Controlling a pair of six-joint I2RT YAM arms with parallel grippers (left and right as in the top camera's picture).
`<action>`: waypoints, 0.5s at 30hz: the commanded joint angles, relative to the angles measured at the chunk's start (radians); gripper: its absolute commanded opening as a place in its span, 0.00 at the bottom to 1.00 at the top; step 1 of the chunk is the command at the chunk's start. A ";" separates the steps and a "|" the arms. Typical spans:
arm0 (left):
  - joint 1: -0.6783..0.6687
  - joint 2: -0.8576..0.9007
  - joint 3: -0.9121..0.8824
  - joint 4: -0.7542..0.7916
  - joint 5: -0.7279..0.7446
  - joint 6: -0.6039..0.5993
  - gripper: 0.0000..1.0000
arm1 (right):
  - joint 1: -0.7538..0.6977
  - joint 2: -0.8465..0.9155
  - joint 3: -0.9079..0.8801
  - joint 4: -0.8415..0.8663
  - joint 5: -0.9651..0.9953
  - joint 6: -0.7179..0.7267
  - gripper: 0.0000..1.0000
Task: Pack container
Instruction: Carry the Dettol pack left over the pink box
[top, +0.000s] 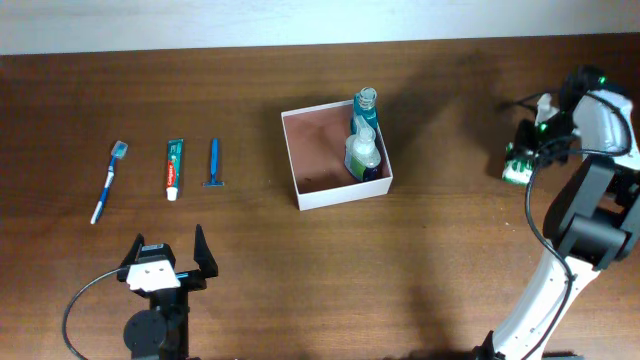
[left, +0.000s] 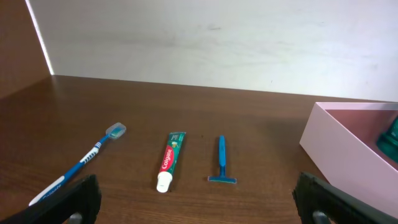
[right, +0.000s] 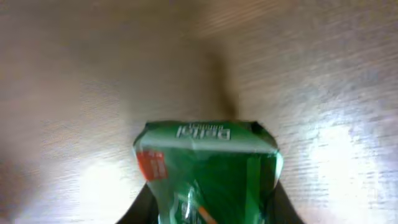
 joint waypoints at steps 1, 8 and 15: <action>0.000 -0.007 -0.008 0.001 -0.007 -0.010 0.99 | 0.011 -0.015 0.182 -0.075 -0.163 0.005 0.17; 0.000 -0.007 -0.008 0.001 -0.006 -0.010 0.99 | 0.069 -0.016 0.575 -0.343 -0.293 0.004 0.21; 0.000 -0.007 -0.008 0.001 -0.007 -0.010 0.99 | 0.182 -0.022 0.853 -0.466 -0.303 0.010 0.26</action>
